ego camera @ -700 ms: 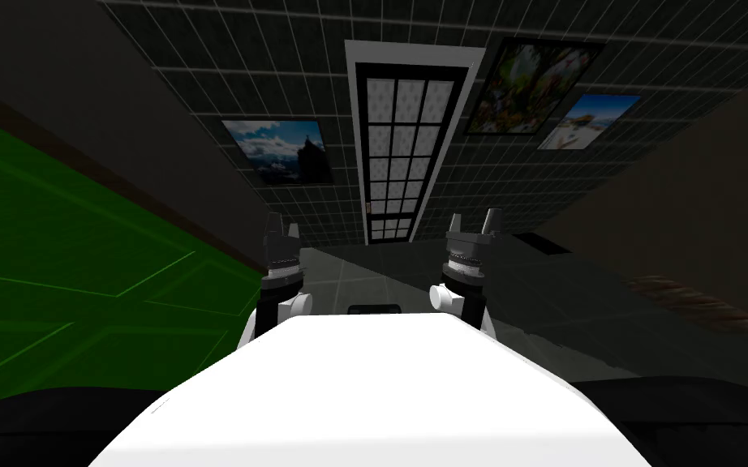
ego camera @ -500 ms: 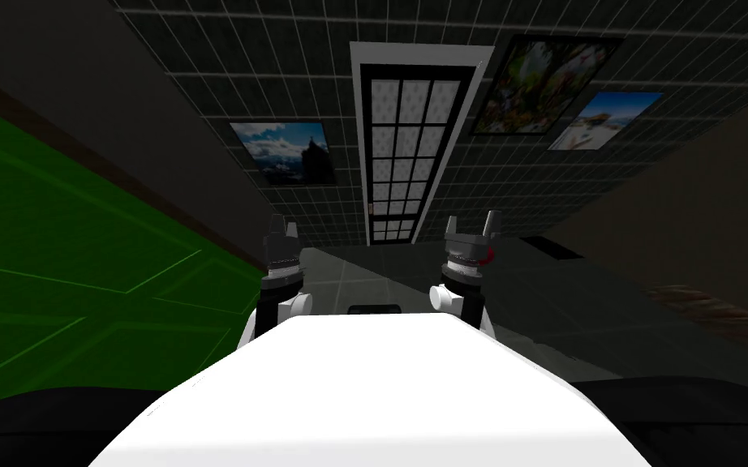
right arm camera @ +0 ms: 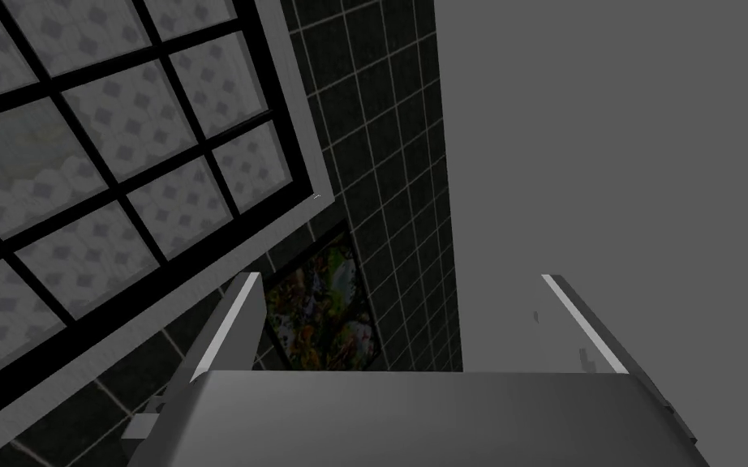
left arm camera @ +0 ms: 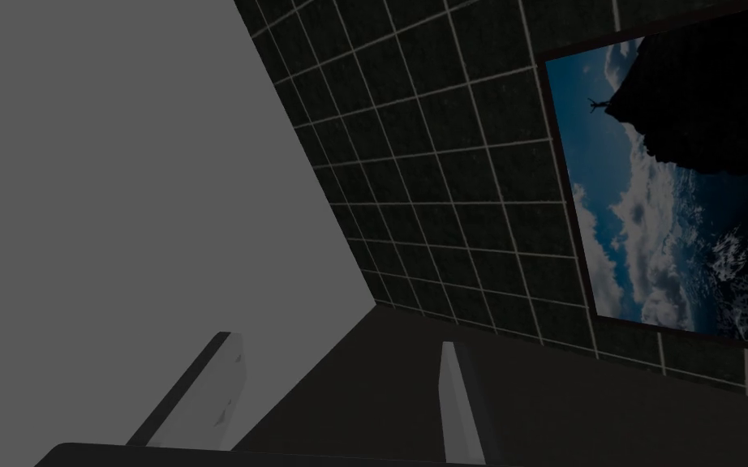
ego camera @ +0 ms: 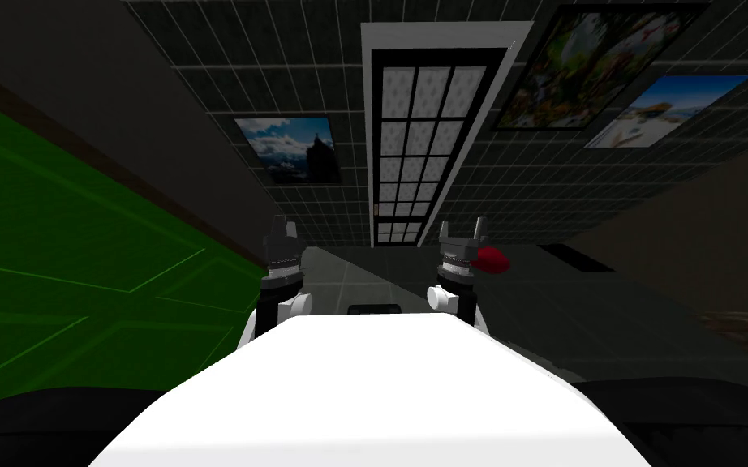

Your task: Pull the door open

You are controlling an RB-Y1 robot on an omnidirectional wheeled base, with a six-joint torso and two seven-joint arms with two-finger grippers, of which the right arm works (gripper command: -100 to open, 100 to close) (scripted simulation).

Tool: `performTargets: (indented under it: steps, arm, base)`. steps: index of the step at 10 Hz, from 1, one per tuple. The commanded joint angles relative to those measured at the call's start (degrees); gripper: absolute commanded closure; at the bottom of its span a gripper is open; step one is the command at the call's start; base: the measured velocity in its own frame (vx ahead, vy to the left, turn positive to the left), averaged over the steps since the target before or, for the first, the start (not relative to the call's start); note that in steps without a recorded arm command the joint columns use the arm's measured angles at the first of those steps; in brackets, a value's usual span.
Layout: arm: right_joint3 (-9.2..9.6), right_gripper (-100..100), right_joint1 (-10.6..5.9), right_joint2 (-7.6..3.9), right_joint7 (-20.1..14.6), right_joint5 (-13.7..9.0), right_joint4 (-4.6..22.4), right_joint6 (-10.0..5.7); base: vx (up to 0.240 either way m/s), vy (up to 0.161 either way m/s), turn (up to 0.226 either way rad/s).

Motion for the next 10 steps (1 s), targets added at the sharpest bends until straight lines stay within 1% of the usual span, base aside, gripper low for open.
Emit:
performTargets:
  steps: [1,2,3,4,5,7,8,10]
  arm:
    - [0.24,-100,-0.30,-0.66,-1.6,-1.5,2.2,-0.72]
    - [0.32,-100,-0.42,-0.92,-2.2,-2.2,3.1,-0.95]
    - [0.49,-100,-0.64,-1.44,-3.5,-3.4,4.8,-1.41]
    - [0.58,-100,-0.75,-1.70,-4.1,-4.0,5.6,-1.64]
    - [0.78,-100,-1.01,-2.21,-5.6,-5.5,7.6,-2.18]
    - [0.98,-100,-1.27,-2.71,-7.0,-6.9,9.6,-2.72]
    - [1.18,-100,-1.53,-3.19,-8.5,-8.4,11.6,-3.27]
    - [1.40,-100,-1.82,-3.65,-10.1,-10.0,13.8,-3.86]
  base:
    - [0.113,0.021,0.174]
    - [0.108,0.007,0.099]
    - [0.137,0.023,0.129]
    - [0.142,0.020,0.115]
    - [0.170,0.024,0.163]
    - [0.136,0.017,0.130]
    - [0.128,0.015,0.166]
    - [0.132,0.003,0.118]
